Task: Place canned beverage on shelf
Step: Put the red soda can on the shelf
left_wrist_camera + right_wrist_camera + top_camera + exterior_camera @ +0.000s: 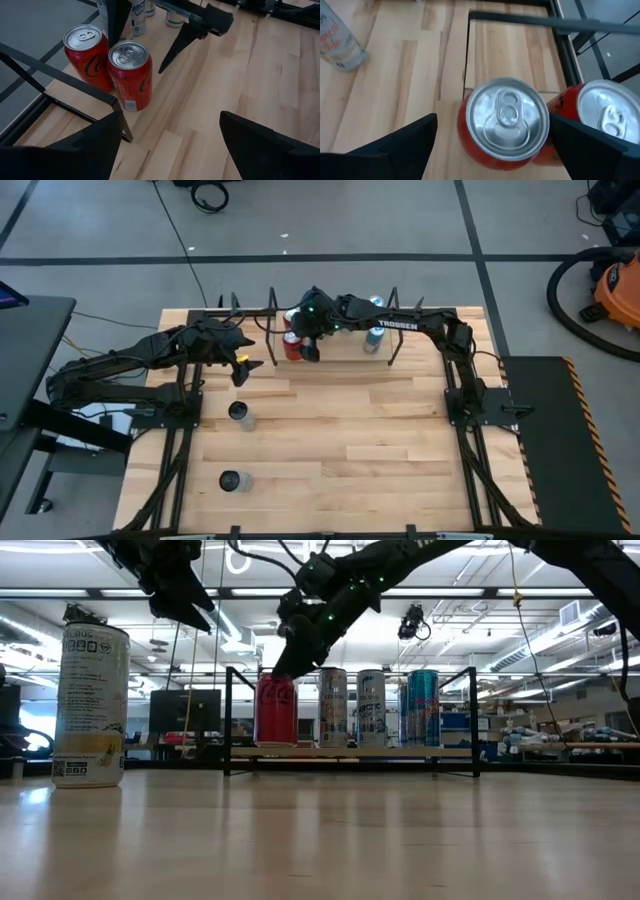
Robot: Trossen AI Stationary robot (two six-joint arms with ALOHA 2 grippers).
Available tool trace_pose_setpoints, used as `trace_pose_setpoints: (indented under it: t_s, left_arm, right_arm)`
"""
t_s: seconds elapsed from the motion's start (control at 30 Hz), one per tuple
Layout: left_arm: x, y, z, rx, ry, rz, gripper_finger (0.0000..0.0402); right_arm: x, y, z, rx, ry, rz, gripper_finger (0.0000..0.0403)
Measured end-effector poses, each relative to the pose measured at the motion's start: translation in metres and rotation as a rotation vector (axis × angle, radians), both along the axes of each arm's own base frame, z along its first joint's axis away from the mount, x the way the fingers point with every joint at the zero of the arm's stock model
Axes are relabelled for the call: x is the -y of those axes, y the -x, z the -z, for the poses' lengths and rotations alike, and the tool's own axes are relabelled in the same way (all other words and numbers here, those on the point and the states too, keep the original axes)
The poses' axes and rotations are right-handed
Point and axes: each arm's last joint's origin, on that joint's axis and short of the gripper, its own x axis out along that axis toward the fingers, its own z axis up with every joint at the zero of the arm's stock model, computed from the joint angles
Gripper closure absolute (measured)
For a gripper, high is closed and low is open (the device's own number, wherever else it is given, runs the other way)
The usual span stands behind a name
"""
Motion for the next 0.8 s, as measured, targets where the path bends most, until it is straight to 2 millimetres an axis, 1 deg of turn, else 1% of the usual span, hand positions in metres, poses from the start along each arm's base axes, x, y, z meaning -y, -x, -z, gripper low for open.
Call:
trace_pose_setpoints:
  t_s: [0.13, 0.27, 0.37, 0.53, 0.8]
  left_arm:
    - [0.000, 0.000, 0.000, 0.000, 0.000, 0.000, 0.0070]
    - [0.000, 0.000, 0.000, 0.000, 0.000, 0.000, 0.0070]
    - [0.000, 0.000, 0.000, 0.001, 0.000, 0.000, 0.0070]
    - [0.000, 0.000, 0.000, 0.006, -0.002, 0.000, 0.0070]
    - [0.000, 0.000, 0.000, 0.006, -0.002, 0.000, 0.0070]
  right_arm:
    - [0.000, 0.000, 0.002, -0.004, -0.003, 0.000, 0.0019]
    - [-0.004, -0.001, 0.001, -0.005, 0.003, -0.005, 0.0020]
    - [-0.008, -0.003, 0.001, -0.009, 0.020, 0.011, 0.0028]
    - [-0.009, -0.003, 0.002, -0.019, 0.030, 0.078, 0.0053]
    - [-0.010, -0.004, 0.001, -0.004, -0.039, 0.192, 0.0106]
